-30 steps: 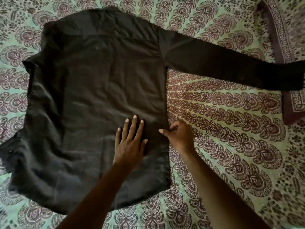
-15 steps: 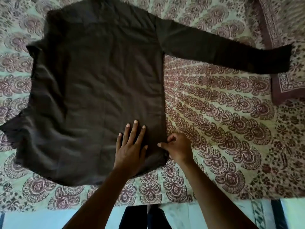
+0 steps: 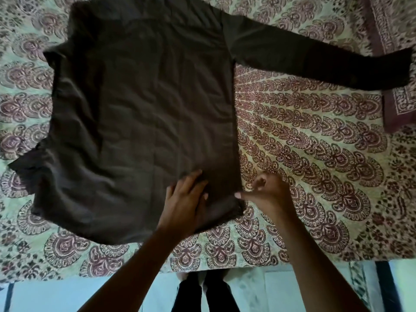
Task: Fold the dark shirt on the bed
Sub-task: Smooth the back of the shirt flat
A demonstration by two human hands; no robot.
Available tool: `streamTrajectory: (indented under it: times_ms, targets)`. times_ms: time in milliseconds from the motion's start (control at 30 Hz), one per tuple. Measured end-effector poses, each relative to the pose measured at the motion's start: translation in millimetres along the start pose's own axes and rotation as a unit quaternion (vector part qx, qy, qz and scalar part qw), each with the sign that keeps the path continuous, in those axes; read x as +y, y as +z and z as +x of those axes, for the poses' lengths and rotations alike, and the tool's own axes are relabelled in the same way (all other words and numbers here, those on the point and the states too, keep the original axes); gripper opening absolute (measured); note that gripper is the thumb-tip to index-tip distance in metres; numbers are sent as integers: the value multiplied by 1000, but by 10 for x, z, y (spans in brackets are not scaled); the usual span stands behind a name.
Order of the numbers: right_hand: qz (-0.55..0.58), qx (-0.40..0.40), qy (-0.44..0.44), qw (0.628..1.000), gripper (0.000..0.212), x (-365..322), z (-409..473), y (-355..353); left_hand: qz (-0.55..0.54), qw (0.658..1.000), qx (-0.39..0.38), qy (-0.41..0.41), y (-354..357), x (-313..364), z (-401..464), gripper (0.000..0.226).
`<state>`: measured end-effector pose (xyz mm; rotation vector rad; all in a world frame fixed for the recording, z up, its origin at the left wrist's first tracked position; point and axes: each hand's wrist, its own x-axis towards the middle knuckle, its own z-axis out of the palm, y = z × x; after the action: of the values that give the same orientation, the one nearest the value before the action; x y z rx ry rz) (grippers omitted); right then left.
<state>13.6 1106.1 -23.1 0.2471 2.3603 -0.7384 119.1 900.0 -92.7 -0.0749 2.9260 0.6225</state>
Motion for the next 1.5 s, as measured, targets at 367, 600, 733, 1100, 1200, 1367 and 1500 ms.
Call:
streamTrajectory:
  times_ms: [367, 600, 733, 1100, 1200, 1367, 1500]
  targets:
    - [-196, 226, -304, 904, 62, -1732, 2105, 642, 129, 991, 37, -21, -303, -1101, 1564, 69]
    - [-237, 243, -263, 903, 67, -952, 1247, 1099, 116, 991, 57, -24, -133, -899, 763, 65]
    - [-278, 183, -269, 904, 66, -132, 241, 1229, 131, 991, -6, 5, -47, -751, 72, 67]
    - [-142, 289, -317, 892, 34, 259, 83, 1004, 116, 984, -22, 136, -311, -689, 1408, 74]
    - [-114, 362, -315, 870, 29, -4, 517, 750, 168, 947, -65, 266, -84, -596, 1344, 73]
    - [-175, 385, -335, 842, 45, -602, 1135, 511, 121, 905, -109, 393, 97, -548, 250, 65]
    - [-280, 290, -348, 847, 64, -823, 1289, 600, 118, 848, -170, 488, 82, -694, -376, 62]
